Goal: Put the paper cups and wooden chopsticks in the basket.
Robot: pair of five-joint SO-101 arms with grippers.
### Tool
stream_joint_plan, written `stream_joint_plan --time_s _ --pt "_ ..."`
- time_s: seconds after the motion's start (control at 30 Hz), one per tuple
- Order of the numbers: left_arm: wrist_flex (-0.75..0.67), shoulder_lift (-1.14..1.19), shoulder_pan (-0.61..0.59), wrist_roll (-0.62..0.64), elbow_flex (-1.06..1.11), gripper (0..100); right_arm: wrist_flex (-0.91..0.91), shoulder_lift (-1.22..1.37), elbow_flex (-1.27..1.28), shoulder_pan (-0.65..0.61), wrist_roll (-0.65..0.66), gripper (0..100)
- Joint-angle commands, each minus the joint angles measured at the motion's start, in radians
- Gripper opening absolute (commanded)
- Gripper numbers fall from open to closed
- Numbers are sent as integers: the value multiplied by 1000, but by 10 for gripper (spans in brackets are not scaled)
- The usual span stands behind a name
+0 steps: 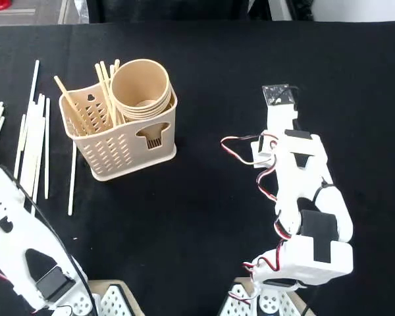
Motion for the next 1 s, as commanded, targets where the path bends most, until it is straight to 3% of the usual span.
stream_joint_plan --time_s 0.0,0.23,0.6,0.73,0.97 --pt "72 55 5 11 -179 35 -12 -12 -7 8 8 12" --pt "181 68 22 11 -351 29 -12 -12 -7 8 8 12" --pt "404 -385 108 11 -323 28 -12 -12 -7 8 8 12" --pt "404 -617 96 11 -147 28 -12 -12 -7 8 8 12" --pt "385 -1162 159 2 481 29 -12 -12 -7 8 8 12"
